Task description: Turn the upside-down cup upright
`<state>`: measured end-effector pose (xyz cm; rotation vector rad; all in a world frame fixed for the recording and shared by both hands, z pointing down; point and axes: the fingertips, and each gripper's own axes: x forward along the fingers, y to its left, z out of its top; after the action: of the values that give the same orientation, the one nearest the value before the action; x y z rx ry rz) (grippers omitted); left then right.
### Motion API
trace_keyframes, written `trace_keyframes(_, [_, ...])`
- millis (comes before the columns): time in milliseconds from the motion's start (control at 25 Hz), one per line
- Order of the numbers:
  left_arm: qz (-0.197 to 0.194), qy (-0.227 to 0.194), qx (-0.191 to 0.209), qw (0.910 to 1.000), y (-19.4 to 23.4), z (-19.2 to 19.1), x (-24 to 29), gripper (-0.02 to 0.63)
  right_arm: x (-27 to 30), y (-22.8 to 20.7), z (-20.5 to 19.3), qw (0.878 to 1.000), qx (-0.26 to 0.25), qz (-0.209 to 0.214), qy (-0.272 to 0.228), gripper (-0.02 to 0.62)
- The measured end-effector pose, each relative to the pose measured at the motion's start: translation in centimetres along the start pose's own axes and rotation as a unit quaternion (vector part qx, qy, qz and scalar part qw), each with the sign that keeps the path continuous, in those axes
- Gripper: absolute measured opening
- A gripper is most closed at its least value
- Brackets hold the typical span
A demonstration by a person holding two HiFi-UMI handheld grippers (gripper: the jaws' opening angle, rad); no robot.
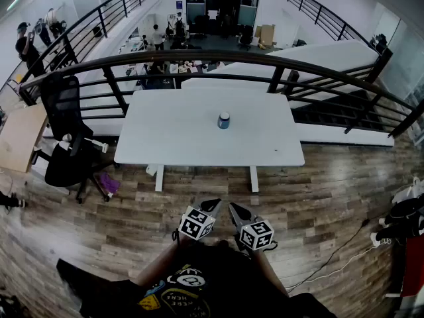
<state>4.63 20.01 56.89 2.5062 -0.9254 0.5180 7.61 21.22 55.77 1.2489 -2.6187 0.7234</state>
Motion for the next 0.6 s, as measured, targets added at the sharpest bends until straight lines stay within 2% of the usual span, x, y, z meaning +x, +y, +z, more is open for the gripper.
trace_keyframes(600, [0.010, -0.009, -0.012, 0.9998, 3.7, -0.4, -2.2, 0.003, 2.5, 1.0, -0.3, 1.000, -0.004, -0.017, 0.005, -0.002])
